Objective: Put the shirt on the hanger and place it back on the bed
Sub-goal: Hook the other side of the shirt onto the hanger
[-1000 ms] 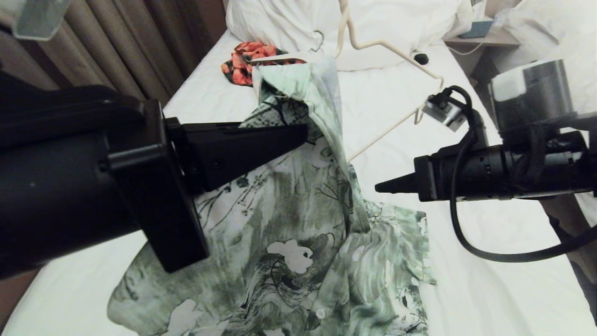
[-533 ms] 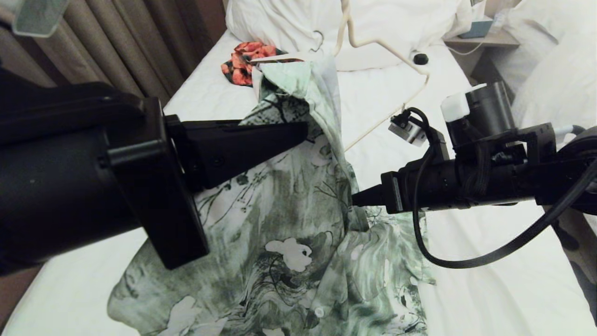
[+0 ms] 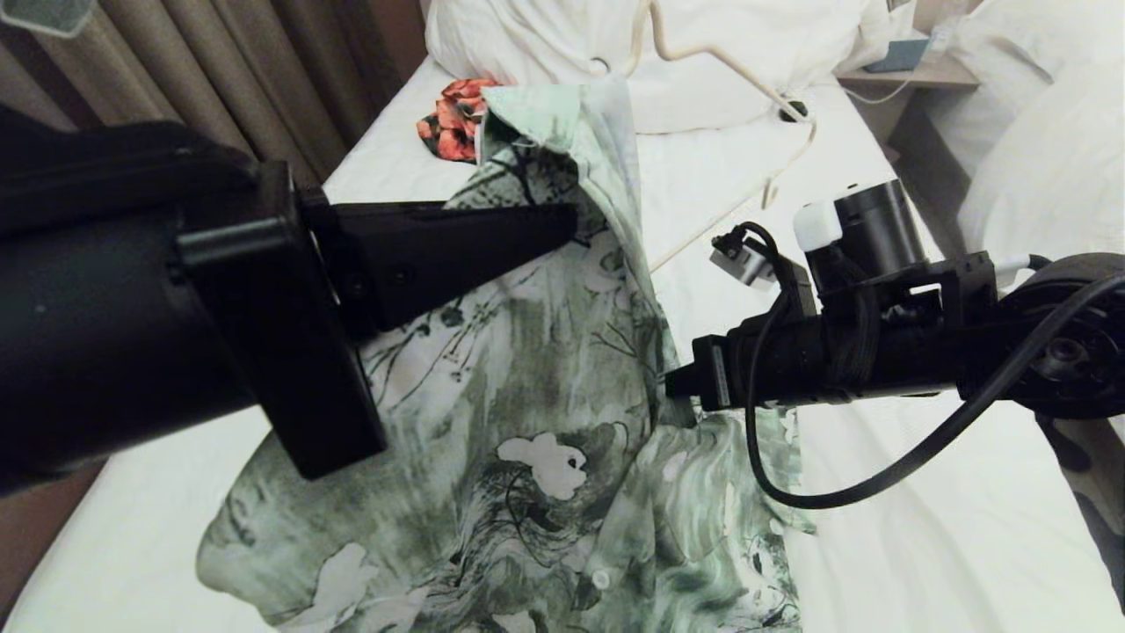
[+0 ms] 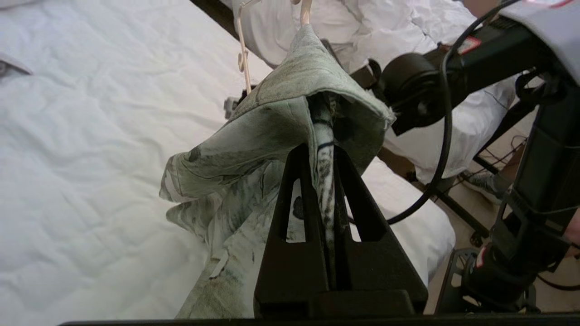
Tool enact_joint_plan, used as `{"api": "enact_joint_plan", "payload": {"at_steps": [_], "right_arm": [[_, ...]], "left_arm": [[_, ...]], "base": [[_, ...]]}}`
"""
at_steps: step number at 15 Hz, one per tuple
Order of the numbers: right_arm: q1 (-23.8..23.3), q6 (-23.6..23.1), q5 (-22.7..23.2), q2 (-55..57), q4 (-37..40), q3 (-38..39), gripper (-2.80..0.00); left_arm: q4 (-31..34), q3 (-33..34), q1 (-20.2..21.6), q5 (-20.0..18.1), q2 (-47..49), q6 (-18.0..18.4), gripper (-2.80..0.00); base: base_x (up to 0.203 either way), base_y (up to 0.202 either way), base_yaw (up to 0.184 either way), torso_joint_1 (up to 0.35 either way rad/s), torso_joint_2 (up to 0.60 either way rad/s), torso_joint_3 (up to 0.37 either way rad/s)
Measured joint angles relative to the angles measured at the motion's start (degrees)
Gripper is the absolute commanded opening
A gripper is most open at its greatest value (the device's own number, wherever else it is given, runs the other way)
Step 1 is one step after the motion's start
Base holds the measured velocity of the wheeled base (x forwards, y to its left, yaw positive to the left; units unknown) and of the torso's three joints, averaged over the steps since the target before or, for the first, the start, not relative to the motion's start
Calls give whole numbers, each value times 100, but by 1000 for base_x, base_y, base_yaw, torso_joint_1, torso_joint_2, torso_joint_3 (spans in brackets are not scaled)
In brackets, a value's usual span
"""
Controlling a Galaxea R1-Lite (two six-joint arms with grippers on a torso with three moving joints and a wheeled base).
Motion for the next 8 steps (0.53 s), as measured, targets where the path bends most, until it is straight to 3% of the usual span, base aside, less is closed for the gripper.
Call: {"api": "enact_joint_plan", "payload": {"at_steps": [3, 8], "right_arm": [[-75, 115, -14, 23, -220, 11, -280], [-769, 526, 38, -146, -376, 30, -280]], "left_arm": [[3, -42, 6, 2, 1, -15, -280], [-3, 301, 292, -44, 31, -65, -280]], "base": [[0, 0, 0, 0, 0, 0], [0, 0, 0, 0, 0, 0]]}}
